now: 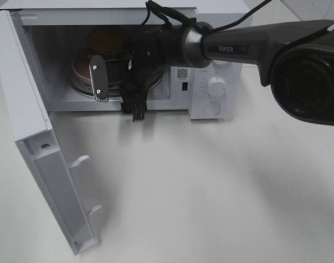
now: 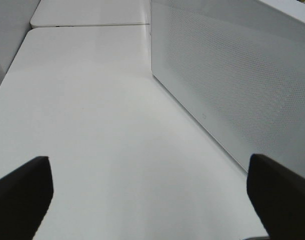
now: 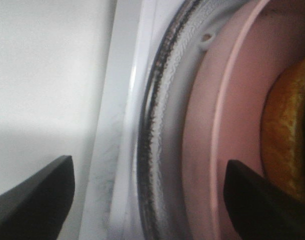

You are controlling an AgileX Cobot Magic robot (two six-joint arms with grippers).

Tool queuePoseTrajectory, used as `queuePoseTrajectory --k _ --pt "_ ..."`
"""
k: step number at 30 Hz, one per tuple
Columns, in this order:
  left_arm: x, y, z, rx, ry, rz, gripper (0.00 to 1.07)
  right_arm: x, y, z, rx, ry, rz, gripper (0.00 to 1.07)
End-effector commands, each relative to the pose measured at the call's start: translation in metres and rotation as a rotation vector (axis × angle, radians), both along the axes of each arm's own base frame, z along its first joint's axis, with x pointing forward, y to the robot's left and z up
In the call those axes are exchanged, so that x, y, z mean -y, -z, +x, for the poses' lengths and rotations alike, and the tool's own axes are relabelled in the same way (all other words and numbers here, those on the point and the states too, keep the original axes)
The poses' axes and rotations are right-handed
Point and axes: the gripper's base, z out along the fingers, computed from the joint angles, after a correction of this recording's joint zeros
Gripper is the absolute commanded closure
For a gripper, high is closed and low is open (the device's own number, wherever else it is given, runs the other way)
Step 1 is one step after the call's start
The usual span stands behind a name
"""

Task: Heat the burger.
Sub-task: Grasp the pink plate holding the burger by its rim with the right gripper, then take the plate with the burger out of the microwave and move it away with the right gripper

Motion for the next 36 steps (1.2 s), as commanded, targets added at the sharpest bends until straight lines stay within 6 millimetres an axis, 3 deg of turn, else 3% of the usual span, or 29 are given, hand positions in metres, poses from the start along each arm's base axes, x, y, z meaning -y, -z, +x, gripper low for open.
queuePoseTrajectory --k 1,2,3,4,6,7,8,9,10,12,25,27,36 --pt "0.0 0.0 -0.002 0.023 -0.003 -0.007 0.09 0.0 -0.002 0.001 -0.006 -0.002 0.01 0.36" --pt "0.0 0.0 -0.002 0.023 -0.003 -0.007 0.09 0.0 -0.002 0.002 -0.002 -0.004 0.011 0.44" --pt "0.0 0.0 -0.002 0.023 -0.003 -0.007 0.09 0.0 -0.002 0.002 -0.002 -0.004 0.011 0.44" --pt "0.0 0.0 -0.002 0.023 -0.003 -0.007 0.09 0.0 -0.002 0.002 -0.002 -0.004 0.011 0.55" --pt "0.0 0.0 -0.002 0.023 -0.003 -0.007 0.09 0.0 -0.002 0.001 -0.005 -0.004 0.009 0.6" --pt "0.0 0.0 -0.002 0.023 -0.003 -0.007 0.09 0.0 -0.002 0.001 -0.01 -0.002 0.008 0.75" --pt "0.0 0.0 -0.002 0.023 -0.003 -0.007 0.09 0.0 -0.002 0.001 -0.01 -0.002 0.008 0.75" --pt "0.0 0.0 -0.002 0.023 -0.003 -0.007 0.09 0.0 -0.002 0.001 -0.018 0.003 0.019 0.91" --pt "0.0 0.0 -0.002 0.023 -0.003 -0.007 0.09 0.0 -0.002 0.001 -0.018 0.003 0.019 0.91" --pt "0.0 0.0 -0.002 0.023 -0.003 -0.007 0.09 0.0 -0.004 0.0 -0.025 0.006 0.025 1.07" --pt "0.0 0.0 -0.002 0.023 -0.002 -0.006 0.09 0.003 -0.027 -0.005 -0.038 -0.014 -0.008 1.07" --pt "0.0 0.0 -0.002 0.023 -0.002 -0.006 0.09 0.005 -0.038 -0.009 -0.024 -0.033 -0.019 1.07" --pt "0.0 0.0 -0.002 0.023 -0.002 -0.006 0.09 0.013 -0.049 -0.024 0.027 -0.1 -0.053 1.07"
